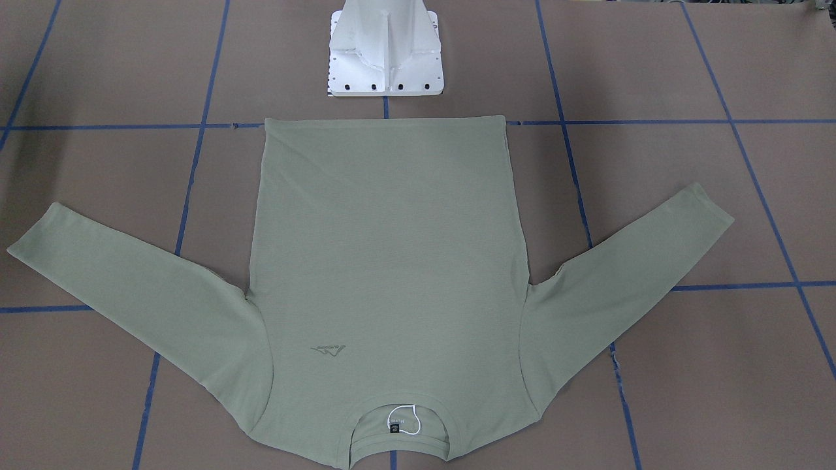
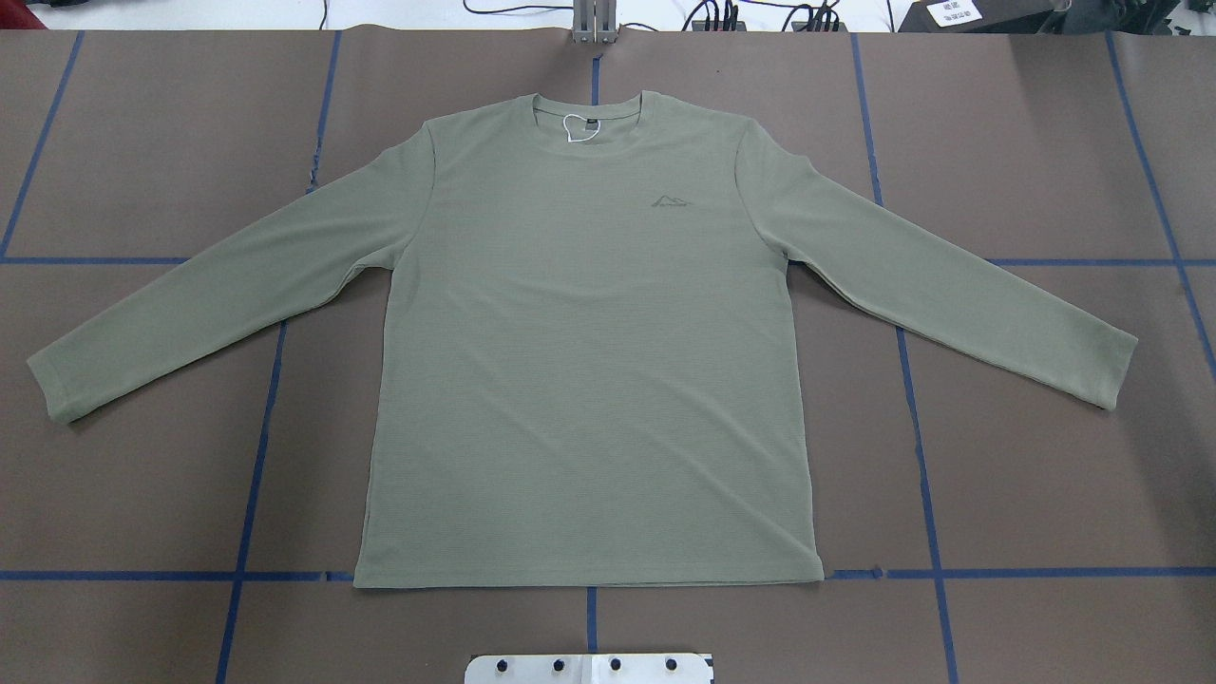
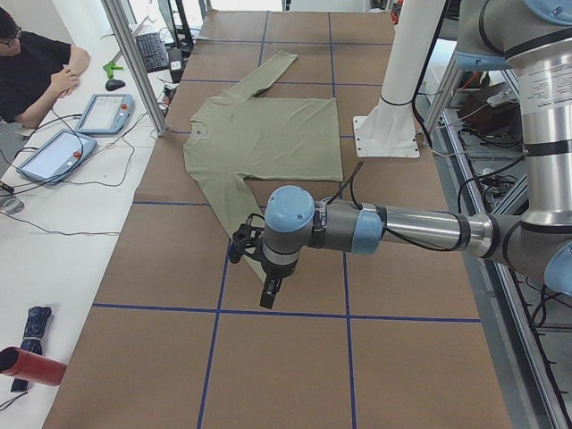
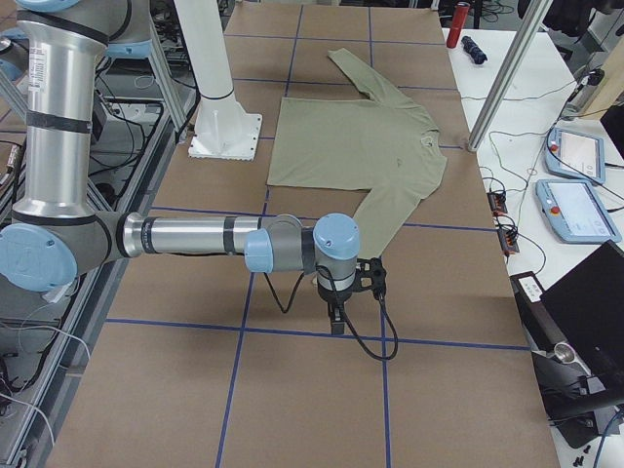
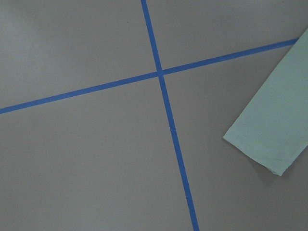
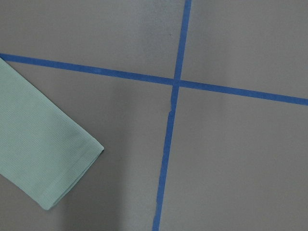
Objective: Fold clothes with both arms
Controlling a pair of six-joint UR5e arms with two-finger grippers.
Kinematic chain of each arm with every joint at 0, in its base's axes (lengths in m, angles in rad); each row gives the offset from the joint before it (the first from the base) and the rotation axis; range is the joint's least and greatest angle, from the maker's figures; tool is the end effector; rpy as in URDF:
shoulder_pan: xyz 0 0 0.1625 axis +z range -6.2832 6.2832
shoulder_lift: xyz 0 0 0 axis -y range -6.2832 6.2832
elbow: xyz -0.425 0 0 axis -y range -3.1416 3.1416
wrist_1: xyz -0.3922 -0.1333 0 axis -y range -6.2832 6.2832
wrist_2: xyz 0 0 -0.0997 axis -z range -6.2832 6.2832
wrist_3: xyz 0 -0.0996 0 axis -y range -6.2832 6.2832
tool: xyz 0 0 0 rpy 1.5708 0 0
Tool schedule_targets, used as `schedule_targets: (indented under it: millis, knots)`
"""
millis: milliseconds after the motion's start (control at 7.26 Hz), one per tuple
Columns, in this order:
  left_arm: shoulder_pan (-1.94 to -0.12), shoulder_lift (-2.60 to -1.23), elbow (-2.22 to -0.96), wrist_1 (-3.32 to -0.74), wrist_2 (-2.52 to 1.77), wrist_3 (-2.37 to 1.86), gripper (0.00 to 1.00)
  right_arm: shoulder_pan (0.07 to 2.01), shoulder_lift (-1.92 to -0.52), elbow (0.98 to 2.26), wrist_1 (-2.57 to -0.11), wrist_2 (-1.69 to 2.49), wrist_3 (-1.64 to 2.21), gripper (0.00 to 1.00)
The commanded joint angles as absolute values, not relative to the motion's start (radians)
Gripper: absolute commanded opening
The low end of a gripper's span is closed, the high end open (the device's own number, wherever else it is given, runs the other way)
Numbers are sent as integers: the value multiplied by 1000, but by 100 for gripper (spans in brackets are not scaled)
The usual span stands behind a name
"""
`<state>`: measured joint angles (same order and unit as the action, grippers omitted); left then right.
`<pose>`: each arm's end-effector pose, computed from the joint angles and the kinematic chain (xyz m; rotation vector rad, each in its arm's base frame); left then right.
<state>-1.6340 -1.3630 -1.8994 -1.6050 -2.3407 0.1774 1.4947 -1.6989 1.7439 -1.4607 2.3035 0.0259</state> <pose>-0.0898 -0.4063 0.5864 0.2387 0.7459 0.1680 0.0325 -0.4512 0.6241 0.1107 -0.7381 -0.1047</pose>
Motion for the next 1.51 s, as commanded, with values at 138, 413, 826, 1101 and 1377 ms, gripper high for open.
schedule_targets:
  millis: [138,413,826,1101,1377]
  knots:
    - [-1637,-1404,-1902,-1678,-2348,181,100,1358,-1697,1595,-999,2304,413,100]
    - [-1637,-1405,-1901,-1678,-2347,183,100,1254,-1695,1467,-675,2287,654,100]
    - [-1637,-1404,-1902,-1678,-2347,186,100,1117,-1646,1416,-598,2159,750,93]
    - [-1637,-1404,-1902,-1678,-2347,186,100,1100,-1646,1379,-598,2157,750,92]
    - [-1637,-1402,-1902,-1678,-2349,186,100,1097,-1646,1352,-598,2158,750,91]
